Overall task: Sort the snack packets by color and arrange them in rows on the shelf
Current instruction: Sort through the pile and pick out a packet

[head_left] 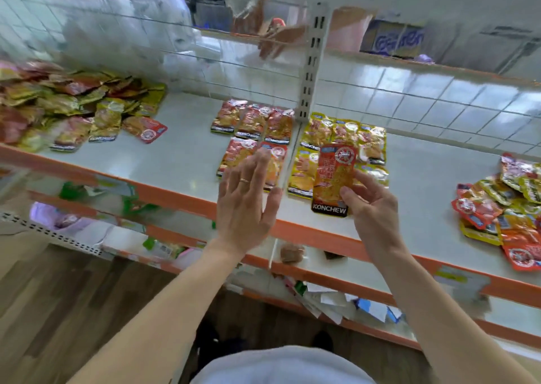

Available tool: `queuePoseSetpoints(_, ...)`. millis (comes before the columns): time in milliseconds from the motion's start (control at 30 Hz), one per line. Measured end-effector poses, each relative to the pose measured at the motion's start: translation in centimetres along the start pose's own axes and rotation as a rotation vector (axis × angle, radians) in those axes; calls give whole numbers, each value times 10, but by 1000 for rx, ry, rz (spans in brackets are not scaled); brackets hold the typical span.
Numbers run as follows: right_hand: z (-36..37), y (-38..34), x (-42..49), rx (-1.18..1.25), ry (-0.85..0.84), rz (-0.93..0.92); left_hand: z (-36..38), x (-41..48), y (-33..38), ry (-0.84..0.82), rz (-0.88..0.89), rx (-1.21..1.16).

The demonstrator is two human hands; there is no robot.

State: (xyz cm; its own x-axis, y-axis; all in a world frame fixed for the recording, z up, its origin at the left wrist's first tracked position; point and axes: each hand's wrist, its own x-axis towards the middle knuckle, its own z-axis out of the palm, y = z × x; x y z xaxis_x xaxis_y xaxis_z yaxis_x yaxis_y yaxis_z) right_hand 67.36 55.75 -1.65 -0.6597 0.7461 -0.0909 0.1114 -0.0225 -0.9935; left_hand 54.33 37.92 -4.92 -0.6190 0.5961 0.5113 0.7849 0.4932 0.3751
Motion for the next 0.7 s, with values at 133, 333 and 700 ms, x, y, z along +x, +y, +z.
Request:
queuePoseSetpoints(133, 80, 0, -16, -133, -31, -53, -40, -9, -71, -46, -57, 26)
queuePoseSetpoints(333, 173, -5, -21, -241, -42, -86, -83, -10, -151, -107, -96, 60)
queuePoseSetpoints(700, 280, -13, 3, -650, -6, -241, -94, 14, -207, -308, -48, 142)
